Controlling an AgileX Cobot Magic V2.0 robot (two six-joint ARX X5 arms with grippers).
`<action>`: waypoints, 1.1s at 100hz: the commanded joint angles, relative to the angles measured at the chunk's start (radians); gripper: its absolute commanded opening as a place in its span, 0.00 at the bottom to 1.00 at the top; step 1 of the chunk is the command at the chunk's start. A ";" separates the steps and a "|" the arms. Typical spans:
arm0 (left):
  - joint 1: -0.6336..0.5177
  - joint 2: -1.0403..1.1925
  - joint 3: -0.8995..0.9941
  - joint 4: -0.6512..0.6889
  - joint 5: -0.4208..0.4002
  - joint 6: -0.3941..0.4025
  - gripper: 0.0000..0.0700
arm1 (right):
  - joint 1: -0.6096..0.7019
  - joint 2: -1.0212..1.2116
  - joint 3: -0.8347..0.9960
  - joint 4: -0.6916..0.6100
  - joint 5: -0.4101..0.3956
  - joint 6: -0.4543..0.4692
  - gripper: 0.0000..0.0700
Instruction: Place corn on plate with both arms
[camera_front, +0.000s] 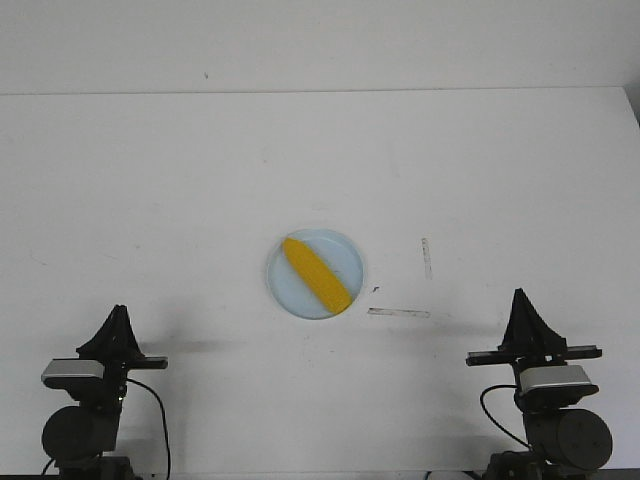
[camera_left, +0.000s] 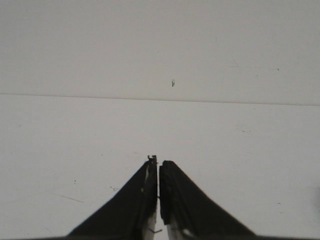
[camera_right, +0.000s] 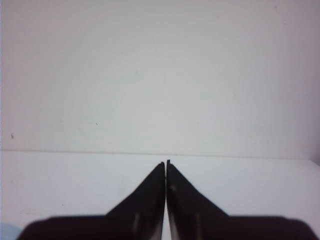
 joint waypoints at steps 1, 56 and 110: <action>-0.001 -0.002 -0.021 0.015 -0.002 0.001 0.00 | -0.006 -0.021 -0.048 0.039 0.000 0.037 0.00; -0.001 -0.002 -0.021 0.015 -0.002 0.001 0.00 | -0.006 -0.064 -0.212 0.097 0.000 0.027 0.00; -0.001 -0.002 -0.021 0.015 -0.002 0.001 0.00 | -0.006 -0.064 -0.212 0.098 0.000 0.027 0.00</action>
